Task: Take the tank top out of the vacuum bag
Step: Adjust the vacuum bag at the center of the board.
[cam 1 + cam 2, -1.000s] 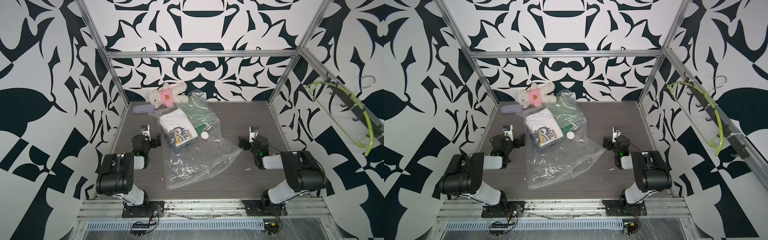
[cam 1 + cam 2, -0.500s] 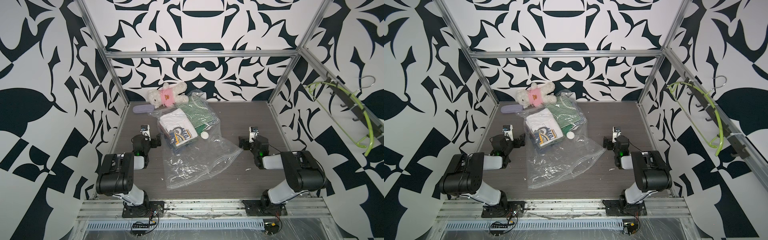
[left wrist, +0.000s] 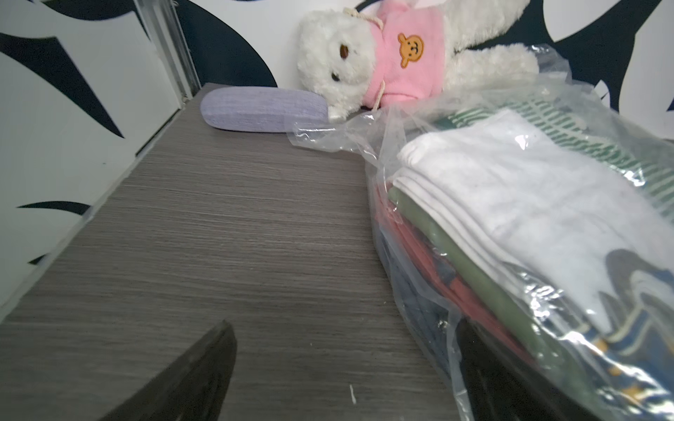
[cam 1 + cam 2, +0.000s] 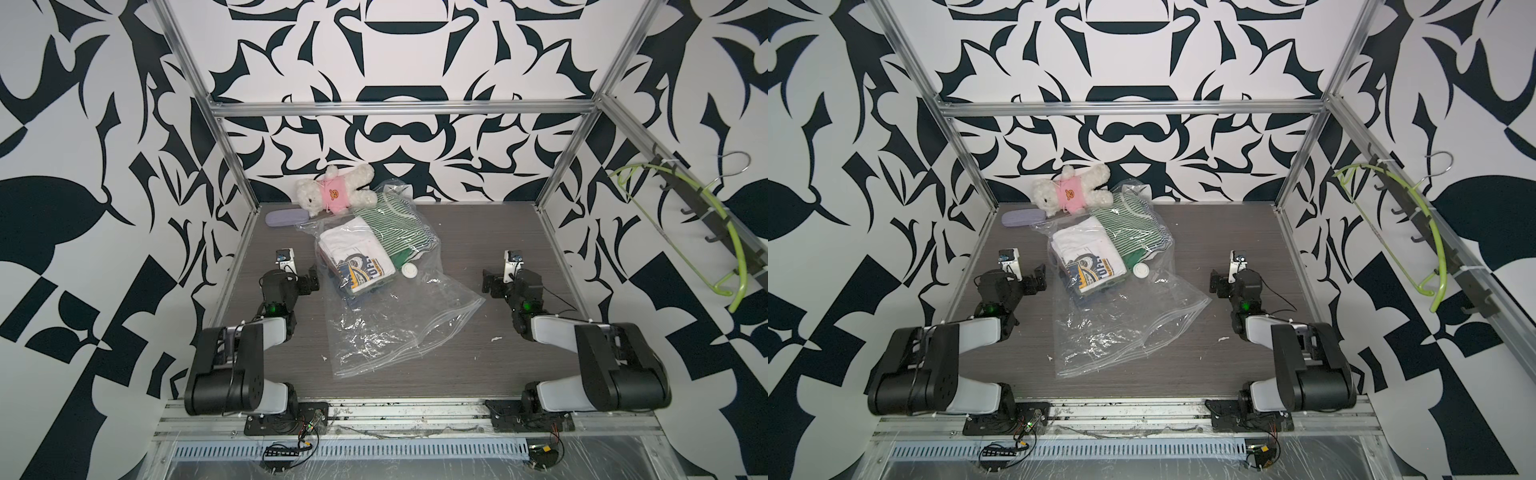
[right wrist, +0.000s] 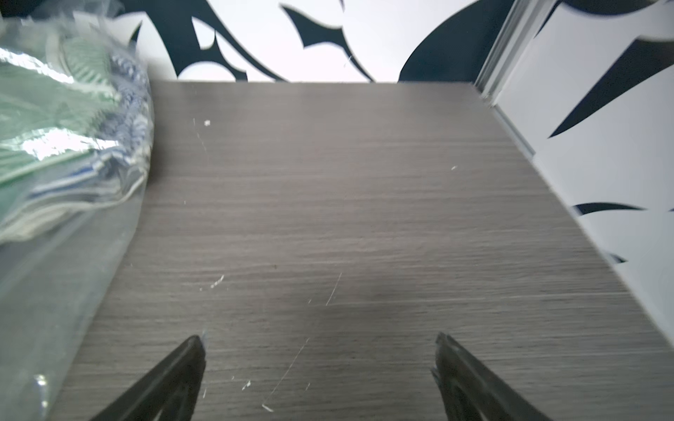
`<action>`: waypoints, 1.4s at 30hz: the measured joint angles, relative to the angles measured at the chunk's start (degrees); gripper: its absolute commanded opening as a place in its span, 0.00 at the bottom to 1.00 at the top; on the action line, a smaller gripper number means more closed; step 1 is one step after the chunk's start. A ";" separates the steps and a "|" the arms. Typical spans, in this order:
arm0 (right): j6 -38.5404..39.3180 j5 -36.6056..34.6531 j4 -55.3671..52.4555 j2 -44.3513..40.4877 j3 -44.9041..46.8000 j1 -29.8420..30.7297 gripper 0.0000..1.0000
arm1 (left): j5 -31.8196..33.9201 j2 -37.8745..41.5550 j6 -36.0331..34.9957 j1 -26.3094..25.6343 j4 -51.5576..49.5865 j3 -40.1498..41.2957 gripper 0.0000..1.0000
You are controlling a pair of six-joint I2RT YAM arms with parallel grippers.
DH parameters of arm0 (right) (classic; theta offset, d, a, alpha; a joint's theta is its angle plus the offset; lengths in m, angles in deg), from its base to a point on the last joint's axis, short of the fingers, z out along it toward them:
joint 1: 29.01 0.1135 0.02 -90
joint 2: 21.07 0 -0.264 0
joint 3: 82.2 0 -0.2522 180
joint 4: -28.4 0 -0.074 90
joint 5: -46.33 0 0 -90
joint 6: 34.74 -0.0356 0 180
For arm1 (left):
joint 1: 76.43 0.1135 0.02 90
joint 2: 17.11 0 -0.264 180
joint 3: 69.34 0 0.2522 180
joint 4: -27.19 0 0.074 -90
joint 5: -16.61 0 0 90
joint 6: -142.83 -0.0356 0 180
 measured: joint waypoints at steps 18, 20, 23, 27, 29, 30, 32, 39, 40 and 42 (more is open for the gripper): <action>-22.38 16.15 -36.65 -18.03 -13.27 1.01 0.99 | -7.15 -12.46 28.83 0.00 -35.15 -31.36 1.00; -23.52 17.68 -38.73 -19.80 -13.03 2.54 0.98 | -8.70 -16.26 30.88 0.00 -36.44 -34.14 1.00; -24.76 18.80 -41.22 -21.79 -12.48 6.12 0.97 | -11.56 -21.64 33.86 0.00 -37.13 -37.53 1.00; -26.73 18.97 -43.82 -22.97 -11.23 11.13 0.96 | -14.80 -28.81 37.09 -0.37 -37.59 -42.10 0.95; -28.02 18.58 -45.24 -23.74 -10.40 12.98 0.96 | -15.76 -31.67 37.99 -0.79 -37.99 -44.02 0.79; -28.76 18.18 -46.16 -24.41 -9.99 13.75 0.96 | -16.22 -32.72 38.60 -1.07 -38.16 -44.76 0.67; -30.21 17.25 -47.82 -26.36 -9.11 14.80 0.96 | -17.00 -33.94 38.99 -1.68 -38.03 -45.72 0.42; -36.87 12.39 -57.75 -37.73 -6.71 15.28 0.81 | -17.86 -33.90 39.56 -2.29 -36.98 -45.44 0.00; -38.01 12.13 -58.73 -38.58 -6.29 15.28 0.75 | -17.73 -33.48 39.58 -2.29 -36.24 -44.65 0.00; -40.59 12.28 -59.80 -39.56 -5.11 15.28 0.71 | -17.49 -32.28 39.52 -2.34 -35.21 -42.77 0.00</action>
